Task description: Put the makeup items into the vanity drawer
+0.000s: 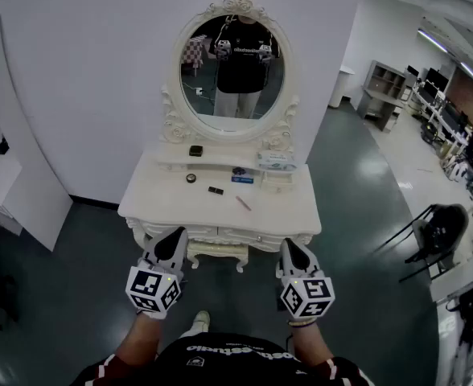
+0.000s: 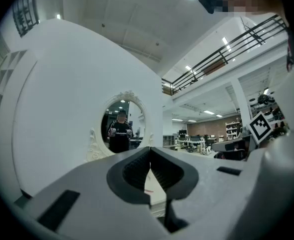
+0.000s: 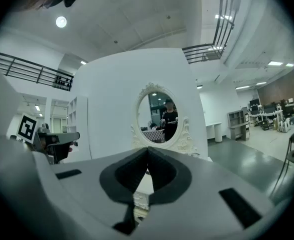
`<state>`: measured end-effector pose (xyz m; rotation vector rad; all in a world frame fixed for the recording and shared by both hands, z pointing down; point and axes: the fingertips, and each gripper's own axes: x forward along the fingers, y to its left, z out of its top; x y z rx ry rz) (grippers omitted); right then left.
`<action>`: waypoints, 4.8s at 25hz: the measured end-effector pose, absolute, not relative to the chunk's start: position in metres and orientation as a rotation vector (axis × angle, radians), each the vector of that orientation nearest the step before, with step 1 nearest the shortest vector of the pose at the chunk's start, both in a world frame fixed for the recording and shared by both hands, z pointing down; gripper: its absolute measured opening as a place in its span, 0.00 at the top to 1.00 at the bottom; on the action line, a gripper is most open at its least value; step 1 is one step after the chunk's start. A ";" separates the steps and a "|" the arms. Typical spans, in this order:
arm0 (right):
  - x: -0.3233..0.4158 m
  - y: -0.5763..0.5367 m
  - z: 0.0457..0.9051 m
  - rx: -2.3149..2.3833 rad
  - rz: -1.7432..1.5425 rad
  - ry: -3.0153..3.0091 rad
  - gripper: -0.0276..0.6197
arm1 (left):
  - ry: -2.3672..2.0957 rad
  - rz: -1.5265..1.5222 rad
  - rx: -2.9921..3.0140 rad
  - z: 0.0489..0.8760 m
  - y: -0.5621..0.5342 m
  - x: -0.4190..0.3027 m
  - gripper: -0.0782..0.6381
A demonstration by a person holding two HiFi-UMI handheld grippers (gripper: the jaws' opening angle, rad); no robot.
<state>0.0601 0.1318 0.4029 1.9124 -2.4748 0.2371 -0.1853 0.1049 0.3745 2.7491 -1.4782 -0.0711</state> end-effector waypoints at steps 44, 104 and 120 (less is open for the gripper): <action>0.090 0.198 0.407 1.729 0.045 -2.564 0.95 | -1.499 -0.005 2.732 0.383 0.170 -0.145 0.88; 0.096 -0.154 0.413 1.966 0.098 -2.396 0.96 | -1.202 0.029 2.761 0.446 -0.218 -0.102 0.88; 0.129 -0.170 0.408 1.900 0.098 -2.467 0.96 | -1.236 0.037 2.708 0.457 -0.225 -0.061 0.68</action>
